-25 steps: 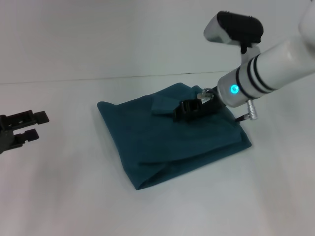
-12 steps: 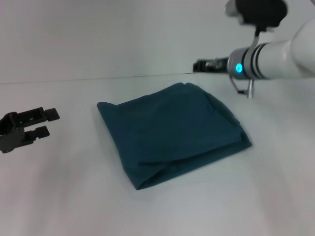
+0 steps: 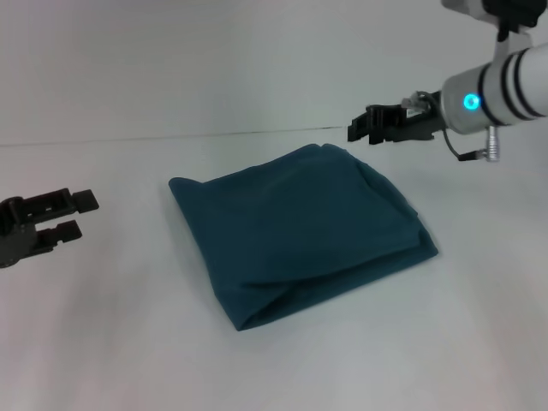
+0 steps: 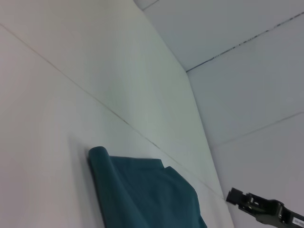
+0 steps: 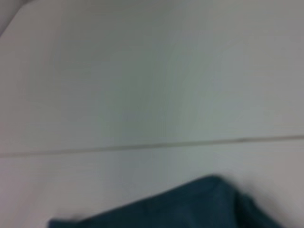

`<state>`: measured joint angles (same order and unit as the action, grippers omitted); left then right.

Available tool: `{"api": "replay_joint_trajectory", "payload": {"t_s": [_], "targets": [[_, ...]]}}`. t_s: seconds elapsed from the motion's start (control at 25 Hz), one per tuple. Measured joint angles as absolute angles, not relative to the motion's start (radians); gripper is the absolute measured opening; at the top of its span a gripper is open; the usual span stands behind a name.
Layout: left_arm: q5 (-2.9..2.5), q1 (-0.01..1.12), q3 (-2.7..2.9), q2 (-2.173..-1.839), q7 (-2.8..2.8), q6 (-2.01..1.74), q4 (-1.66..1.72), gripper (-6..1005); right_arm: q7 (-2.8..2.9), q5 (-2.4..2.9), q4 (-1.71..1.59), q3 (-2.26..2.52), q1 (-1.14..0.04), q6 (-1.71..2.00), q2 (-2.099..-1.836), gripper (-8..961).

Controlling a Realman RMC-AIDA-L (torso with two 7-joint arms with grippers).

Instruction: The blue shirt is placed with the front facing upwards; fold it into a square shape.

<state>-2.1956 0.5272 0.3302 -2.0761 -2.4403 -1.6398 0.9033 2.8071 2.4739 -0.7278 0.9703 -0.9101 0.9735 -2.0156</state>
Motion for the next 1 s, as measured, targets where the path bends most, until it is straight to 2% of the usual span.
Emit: {"api": "replay_joint_trajectory", "payload": {"t_s": [0.2,0.56,1.0], "targets": [[-2.201,0.527,0.334,-2.068,-2.423,-1.695,0.909,758,2.654,2.298,-0.781,0.929,-0.856,1.207,-1.981,379],[-2.202,0.525,0.351,-2.066,-2.432,-1.707,0.909,759,2.384,2.09,-0.789,0.793,-0.733,1.48,-1.917,578],[-2.203,0.537,0.554,-2.099,-2.538,-1.51,0.902,759,2.236,2.086,-0.792,0.669,-0.538,1.537,-1.87,878]]}}
